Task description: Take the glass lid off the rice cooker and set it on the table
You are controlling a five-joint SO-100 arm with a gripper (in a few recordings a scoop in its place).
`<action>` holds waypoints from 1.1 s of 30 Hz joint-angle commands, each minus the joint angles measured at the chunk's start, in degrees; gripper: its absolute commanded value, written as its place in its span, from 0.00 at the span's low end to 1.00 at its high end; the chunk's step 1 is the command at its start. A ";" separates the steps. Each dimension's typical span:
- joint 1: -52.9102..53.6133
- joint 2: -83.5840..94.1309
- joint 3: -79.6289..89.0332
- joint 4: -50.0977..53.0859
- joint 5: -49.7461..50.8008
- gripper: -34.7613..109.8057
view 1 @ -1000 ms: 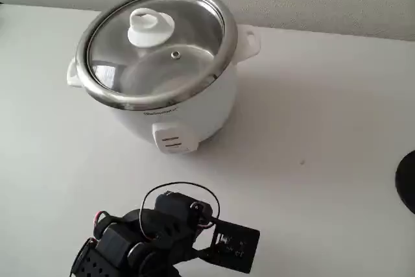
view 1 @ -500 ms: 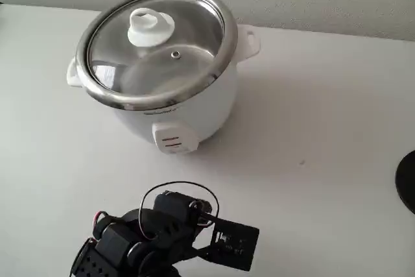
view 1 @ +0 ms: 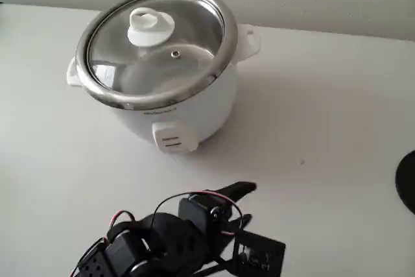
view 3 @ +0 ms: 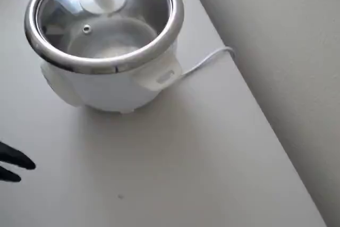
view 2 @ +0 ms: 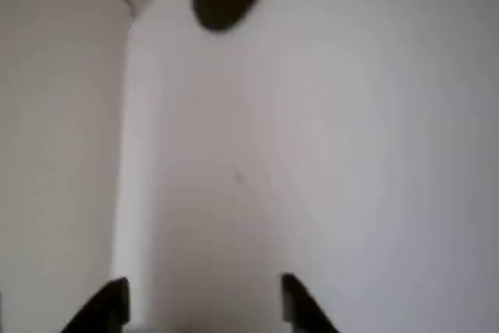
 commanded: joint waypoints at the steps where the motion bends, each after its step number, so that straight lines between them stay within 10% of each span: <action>1: 1.32 -0.09 -11.78 -6.15 -2.02 0.45; 33: -56.60 -70.31 -95.89 18.54 23.47 0.47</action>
